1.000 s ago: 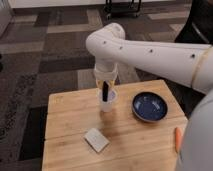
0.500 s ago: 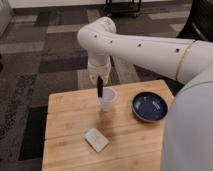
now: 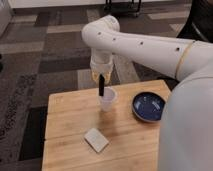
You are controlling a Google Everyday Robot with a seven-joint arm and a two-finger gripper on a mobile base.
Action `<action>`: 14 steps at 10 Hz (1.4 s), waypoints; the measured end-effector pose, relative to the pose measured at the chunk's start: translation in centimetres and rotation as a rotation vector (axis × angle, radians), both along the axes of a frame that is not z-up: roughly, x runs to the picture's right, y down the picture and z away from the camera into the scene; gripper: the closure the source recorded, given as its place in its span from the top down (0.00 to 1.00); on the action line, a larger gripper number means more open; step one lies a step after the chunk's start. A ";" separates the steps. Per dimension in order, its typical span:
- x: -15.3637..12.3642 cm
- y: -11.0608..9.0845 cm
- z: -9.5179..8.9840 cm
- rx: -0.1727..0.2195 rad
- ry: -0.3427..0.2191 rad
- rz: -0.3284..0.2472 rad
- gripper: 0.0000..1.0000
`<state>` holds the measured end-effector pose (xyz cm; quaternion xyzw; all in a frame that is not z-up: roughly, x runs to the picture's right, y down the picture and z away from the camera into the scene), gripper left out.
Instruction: Place the eraser in the ceramic cup
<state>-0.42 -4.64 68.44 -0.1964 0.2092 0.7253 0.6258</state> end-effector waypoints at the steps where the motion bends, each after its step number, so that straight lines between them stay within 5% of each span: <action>1: 0.3 0.4 0.1 -0.011 0.001 0.012 0.00; 5: 1.3 1.1 0.7 -0.038 0.015 0.042 0.06; 12: 1.3 1.1 0.7 -0.038 0.016 0.041 0.80; 14: 1.2 1.1 0.7 -0.038 0.015 0.040 0.80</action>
